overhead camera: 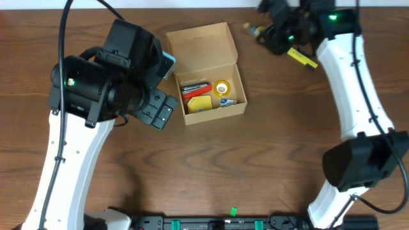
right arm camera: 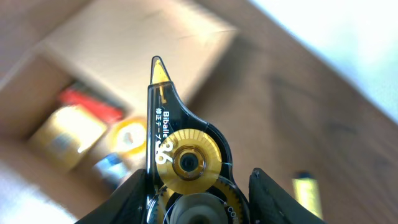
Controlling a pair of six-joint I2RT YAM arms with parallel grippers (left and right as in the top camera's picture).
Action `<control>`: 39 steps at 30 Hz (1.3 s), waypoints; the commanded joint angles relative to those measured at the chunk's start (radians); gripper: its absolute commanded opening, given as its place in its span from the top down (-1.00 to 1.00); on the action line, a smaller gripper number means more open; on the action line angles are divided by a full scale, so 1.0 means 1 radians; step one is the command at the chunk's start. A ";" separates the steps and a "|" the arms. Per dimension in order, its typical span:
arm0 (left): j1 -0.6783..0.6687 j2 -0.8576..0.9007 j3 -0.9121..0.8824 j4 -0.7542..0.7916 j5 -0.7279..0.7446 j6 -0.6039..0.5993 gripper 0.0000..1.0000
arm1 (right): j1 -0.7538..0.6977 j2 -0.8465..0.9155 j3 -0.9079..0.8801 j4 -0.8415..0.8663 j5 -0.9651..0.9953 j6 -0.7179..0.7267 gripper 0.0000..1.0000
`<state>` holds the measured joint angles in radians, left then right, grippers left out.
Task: Pack container
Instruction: 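Carry the correction tape left and lower it into the box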
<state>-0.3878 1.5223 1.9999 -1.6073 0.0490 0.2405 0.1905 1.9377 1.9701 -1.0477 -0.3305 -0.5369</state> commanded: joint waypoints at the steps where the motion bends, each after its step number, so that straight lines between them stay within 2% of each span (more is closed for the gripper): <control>1: 0.001 -0.010 0.016 -0.025 -0.004 0.007 -0.91 | 0.082 0.006 -0.003 -0.069 -0.048 -0.166 0.97; 5: 0.001 -0.010 0.016 -0.025 -0.005 0.007 -0.90 | 0.182 0.006 -0.019 -0.146 -0.048 -0.311 0.97; 14: 0.001 -0.010 0.016 -0.025 -0.004 0.007 -0.90 | 0.304 0.028 -0.168 -0.105 -0.048 -0.599 0.97; 24: 0.001 -0.010 0.016 -0.025 -0.004 0.007 -0.91 | 0.347 0.055 -0.312 0.119 -0.048 -0.633 0.97; 28: 0.001 -0.010 0.016 -0.025 -0.005 0.007 -0.90 | 0.352 0.066 -0.336 0.163 -0.048 -0.674 0.97; 39: 0.001 -0.010 0.016 -0.025 -0.005 0.007 -0.90 | 0.351 0.111 -0.342 0.210 -0.096 -0.677 0.97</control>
<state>-0.3878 1.5223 1.9999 -1.6073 0.0490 0.2405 0.5335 2.0331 1.6363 -0.8383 -0.3931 -1.1942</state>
